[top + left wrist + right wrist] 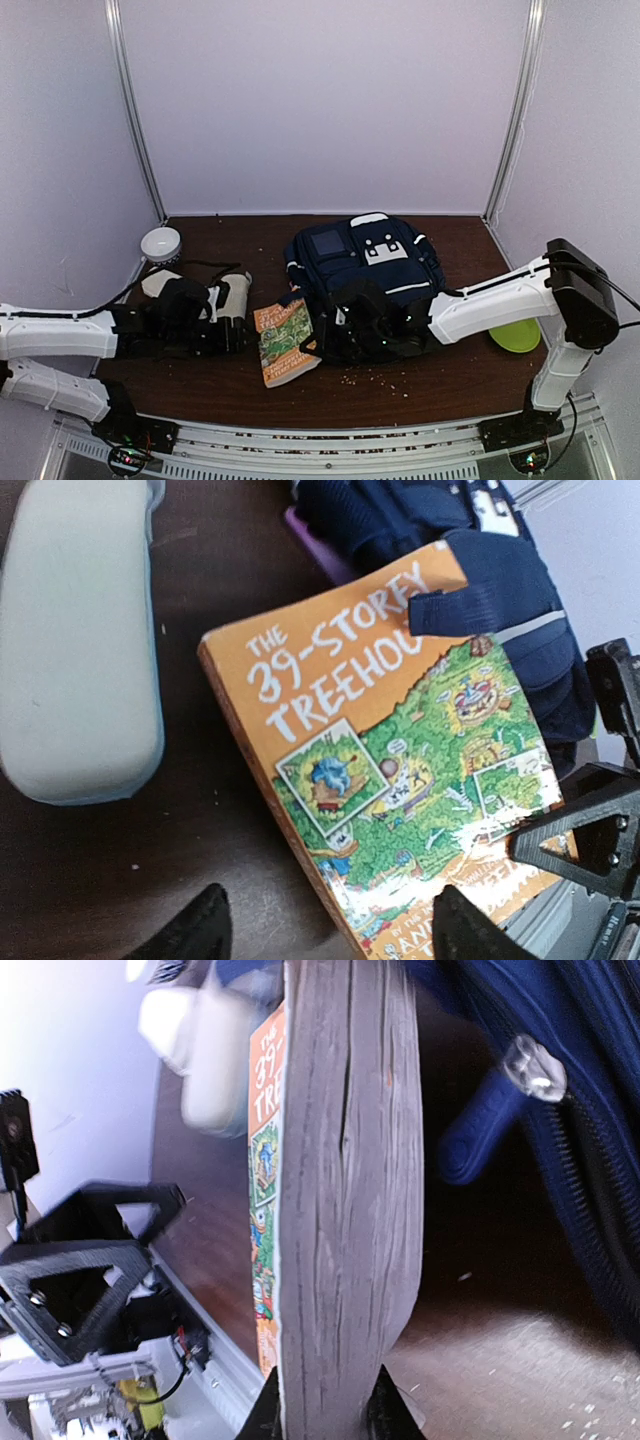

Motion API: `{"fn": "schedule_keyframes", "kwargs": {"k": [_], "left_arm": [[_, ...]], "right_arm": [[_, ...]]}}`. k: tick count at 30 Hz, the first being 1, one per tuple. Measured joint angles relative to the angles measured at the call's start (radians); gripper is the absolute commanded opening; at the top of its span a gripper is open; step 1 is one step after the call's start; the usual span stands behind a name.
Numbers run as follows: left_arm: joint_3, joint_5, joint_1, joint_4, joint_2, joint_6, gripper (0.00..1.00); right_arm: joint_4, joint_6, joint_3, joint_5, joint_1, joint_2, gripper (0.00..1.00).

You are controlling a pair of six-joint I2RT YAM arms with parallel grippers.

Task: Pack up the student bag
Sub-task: Pick up the book from the center of the board.

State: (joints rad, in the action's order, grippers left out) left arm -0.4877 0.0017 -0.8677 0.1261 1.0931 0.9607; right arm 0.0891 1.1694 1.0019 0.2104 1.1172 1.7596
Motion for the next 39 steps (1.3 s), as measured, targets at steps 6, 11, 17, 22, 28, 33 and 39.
{"fn": "schedule_keyframes", "kwargs": {"k": [6, 11, 17, 22, 28, 33, 39], "left_arm": [[-0.126, -0.131, 0.000, 0.256, -0.351, -0.027, 0.96], [-0.180, -0.196, 0.000, 0.304, -0.508, -0.050, 0.98], [-0.158, -0.056, 0.000, 0.145, -0.447, -0.071, 0.98], [-0.113, 0.106, 0.000, -0.078, -0.366, -0.072, 0.98], [-0.104, 0.181, 0.000, -0.245, -0.342, -0.071, 0.98], [-0.113, 0.240, 0.000, -0.310, -0.235, -0.055, 0.98], [-0.113, 0.264, 0.000, -0.314, -0.187, -0.042, 0.98]], "right_arm": [[0.000, -0.076, -0.007, 0.074, 0.000, -0.156, 0.00], [-0.017, -0.203, -0.010, 0.081, 0.001, -0.341, 0.00], [-0.008, -0.348, -0.084, 0.061, 0.000, -0.544, 0.00], [-0.003, -0.388, -0.179, 0.047, 0.000, -0.603, 0.00], [-0.014, -0.404, -0.226, 0.039, 0.000, -0.605, 0.00], [-0.001, -0.407, -0.232, 0.040, 0.000, -0.626, 0.00], [0.025, -0.409, -0.250, 0.048, 0.000, -0.673, 0.00]]}}
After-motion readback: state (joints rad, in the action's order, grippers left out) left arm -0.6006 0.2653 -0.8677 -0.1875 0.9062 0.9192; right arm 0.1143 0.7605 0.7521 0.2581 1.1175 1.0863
